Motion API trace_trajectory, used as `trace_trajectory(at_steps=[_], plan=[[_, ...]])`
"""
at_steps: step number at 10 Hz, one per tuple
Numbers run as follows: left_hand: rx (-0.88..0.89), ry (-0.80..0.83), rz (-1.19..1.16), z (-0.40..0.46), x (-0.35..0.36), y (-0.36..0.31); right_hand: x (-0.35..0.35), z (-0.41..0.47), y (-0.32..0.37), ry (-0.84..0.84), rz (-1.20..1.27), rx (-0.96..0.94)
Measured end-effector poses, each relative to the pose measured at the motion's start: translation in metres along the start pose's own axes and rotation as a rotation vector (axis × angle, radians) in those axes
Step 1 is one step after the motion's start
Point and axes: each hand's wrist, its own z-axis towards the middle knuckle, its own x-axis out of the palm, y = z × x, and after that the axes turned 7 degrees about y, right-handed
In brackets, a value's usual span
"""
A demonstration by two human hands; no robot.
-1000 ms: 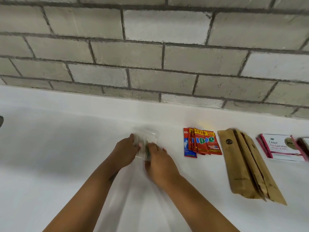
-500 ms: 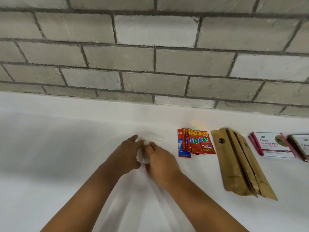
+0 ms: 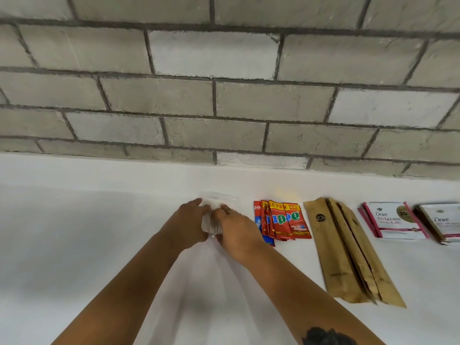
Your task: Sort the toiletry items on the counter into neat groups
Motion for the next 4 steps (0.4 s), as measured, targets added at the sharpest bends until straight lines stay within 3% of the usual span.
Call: trace_trajectory(at_steps=[3,4], plan=[[-0.062,0.062,0.028,-0.025,-0.008,-0.019,-0.007,-0.02,0.002,-0.003,0.044,0.028],[-0.029,-0.04,-0.008,-0.037,-0.009,-0.032,-0.01,-0.04,0.002,-0.098,0.087,0.016]])
